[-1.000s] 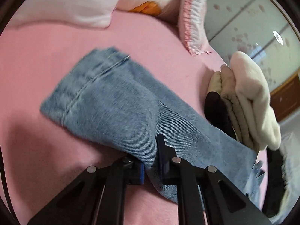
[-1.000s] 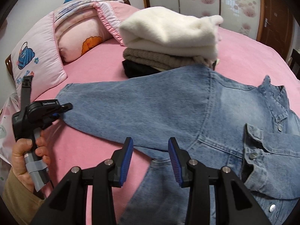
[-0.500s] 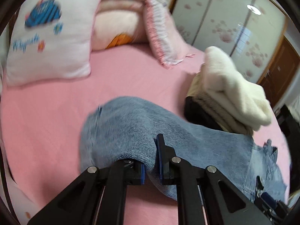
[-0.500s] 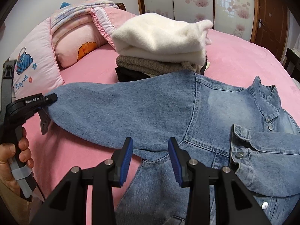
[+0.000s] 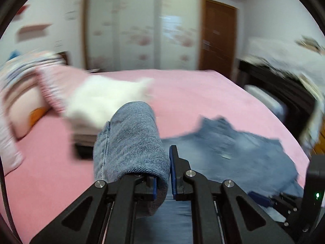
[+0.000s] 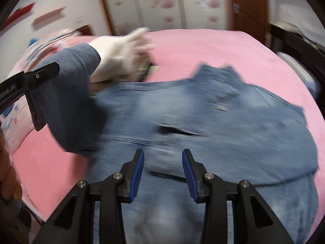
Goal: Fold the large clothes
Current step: 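Close the left gripper on the sleeve cuff, then fold the held sleeve across the jacket body and open the left gripper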
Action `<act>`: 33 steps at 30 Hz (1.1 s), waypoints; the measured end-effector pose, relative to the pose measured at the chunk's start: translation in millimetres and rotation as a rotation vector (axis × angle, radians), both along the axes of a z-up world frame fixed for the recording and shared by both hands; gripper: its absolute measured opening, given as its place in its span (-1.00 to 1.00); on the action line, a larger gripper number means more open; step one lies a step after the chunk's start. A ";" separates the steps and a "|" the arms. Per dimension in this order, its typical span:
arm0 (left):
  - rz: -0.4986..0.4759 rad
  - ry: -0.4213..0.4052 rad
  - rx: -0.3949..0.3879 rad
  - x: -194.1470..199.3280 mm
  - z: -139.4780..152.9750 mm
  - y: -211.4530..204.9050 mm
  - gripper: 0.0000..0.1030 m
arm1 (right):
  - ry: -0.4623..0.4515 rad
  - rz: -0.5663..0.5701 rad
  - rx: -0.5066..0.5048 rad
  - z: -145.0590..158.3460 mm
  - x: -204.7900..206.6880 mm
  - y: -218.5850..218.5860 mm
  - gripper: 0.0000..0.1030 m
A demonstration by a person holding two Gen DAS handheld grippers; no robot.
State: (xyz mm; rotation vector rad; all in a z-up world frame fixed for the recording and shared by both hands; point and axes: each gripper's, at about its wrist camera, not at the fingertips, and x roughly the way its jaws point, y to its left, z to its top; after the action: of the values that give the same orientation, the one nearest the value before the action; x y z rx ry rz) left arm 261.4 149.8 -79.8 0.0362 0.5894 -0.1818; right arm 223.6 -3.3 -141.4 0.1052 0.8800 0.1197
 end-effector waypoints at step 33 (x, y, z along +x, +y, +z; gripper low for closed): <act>0.374 0.252 0.167 -4.7 -79.8 64.5 0.78 | -0.087 0.323 -0.189 13.6 12.4 14.0 -0.12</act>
State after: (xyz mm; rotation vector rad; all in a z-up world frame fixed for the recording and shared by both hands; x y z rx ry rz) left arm 256.6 214.3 -159.6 0.0645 0.8494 0.2305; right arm 236.0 10.6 -127.9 -0.2186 0.8115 0.3394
